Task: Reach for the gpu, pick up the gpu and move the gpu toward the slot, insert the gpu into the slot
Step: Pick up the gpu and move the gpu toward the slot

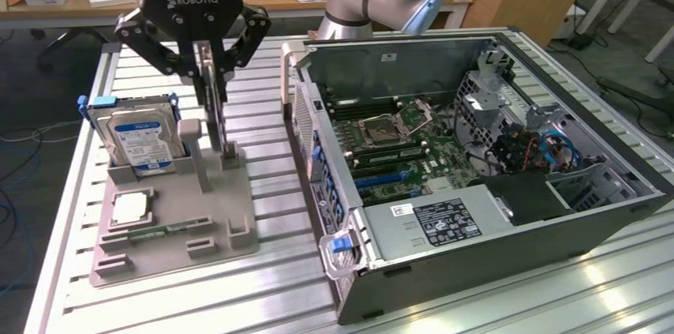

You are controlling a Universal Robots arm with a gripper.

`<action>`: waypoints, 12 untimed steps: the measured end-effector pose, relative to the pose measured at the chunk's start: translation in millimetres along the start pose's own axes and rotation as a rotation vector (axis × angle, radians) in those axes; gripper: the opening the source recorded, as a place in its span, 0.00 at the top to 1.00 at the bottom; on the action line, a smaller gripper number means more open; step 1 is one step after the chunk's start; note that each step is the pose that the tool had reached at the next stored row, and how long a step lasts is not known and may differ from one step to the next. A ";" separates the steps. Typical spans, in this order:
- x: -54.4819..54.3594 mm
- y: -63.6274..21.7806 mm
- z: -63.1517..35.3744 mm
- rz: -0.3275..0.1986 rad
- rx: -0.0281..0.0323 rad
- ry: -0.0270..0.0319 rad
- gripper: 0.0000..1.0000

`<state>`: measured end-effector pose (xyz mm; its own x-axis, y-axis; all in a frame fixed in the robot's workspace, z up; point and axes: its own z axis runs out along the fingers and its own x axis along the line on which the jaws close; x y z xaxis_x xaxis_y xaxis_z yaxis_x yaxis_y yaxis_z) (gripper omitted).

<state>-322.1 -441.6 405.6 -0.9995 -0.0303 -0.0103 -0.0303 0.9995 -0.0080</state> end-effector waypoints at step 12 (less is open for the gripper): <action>0.0 -0.1 -5.2 0.000 0.0009 0.0001 0.74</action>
<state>-322.2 -441.6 410.8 -0.9995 -0.0304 -0.0102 -0.0303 0.9995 -0.0088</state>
